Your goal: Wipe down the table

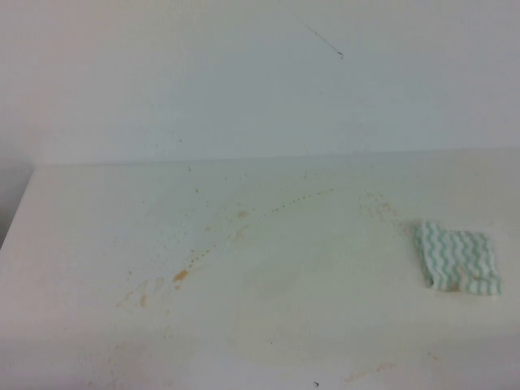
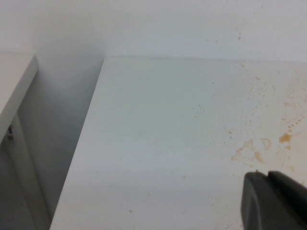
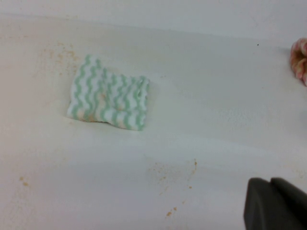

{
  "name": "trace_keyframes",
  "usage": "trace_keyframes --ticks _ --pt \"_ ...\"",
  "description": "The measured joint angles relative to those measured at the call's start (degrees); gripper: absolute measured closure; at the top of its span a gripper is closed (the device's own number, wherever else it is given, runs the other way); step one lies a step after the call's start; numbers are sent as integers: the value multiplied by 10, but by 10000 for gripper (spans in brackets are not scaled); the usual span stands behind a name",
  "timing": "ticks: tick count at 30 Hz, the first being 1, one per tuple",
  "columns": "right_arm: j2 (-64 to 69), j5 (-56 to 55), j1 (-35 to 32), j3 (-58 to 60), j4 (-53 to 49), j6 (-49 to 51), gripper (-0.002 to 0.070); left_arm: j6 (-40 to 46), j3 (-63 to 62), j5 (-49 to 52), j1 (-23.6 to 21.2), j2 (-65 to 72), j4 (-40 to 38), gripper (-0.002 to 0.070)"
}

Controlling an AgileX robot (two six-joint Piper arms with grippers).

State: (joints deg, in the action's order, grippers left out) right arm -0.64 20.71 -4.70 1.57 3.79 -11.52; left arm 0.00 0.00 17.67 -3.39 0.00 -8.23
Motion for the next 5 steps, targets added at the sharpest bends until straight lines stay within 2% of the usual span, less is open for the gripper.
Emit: trace_keyframes --ticks 5 --pt "0 0 0 0 0 0 678 0 0 0 0 0 0 679"
